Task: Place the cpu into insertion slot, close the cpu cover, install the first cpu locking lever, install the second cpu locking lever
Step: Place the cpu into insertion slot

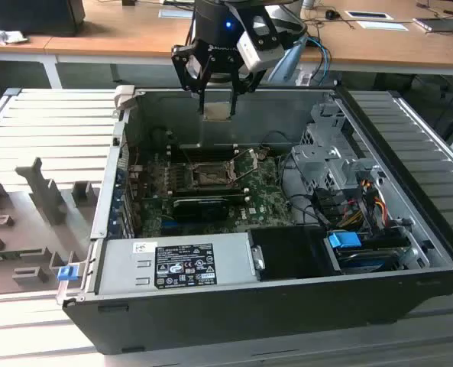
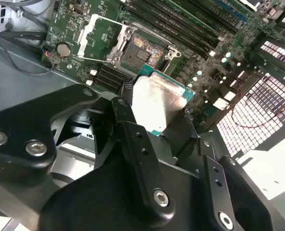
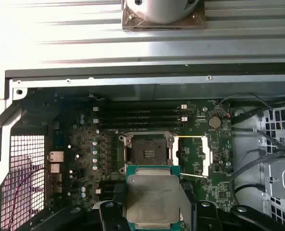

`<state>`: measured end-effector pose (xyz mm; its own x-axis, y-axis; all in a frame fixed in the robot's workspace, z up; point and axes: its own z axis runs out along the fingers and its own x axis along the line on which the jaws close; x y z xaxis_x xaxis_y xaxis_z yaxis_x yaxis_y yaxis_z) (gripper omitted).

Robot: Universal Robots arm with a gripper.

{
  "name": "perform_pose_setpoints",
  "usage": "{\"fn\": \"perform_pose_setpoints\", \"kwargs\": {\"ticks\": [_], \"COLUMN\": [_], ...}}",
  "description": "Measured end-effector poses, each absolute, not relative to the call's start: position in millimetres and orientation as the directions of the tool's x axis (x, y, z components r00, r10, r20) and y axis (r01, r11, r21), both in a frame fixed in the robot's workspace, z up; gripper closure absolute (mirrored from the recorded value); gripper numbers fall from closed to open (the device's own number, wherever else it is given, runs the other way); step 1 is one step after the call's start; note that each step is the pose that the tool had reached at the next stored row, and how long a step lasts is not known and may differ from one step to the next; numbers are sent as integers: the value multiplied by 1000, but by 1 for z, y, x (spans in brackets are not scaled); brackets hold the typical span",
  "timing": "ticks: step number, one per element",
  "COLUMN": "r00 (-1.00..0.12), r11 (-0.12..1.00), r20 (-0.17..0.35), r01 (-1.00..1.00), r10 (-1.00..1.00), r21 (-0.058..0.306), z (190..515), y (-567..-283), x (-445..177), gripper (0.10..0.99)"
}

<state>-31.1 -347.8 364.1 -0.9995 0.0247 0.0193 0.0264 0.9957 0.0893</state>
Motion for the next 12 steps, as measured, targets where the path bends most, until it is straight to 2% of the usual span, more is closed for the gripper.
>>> {"fn": "perform_pose_setpoints", "kwargs": {"ticks": [12], "r00": [-997], "r11": [993], "r20": [19], "r01": [72], "r10": [71], "r21": [89], "z": [361], "y": [-348], "x": [-31], "gripper": [557]}}
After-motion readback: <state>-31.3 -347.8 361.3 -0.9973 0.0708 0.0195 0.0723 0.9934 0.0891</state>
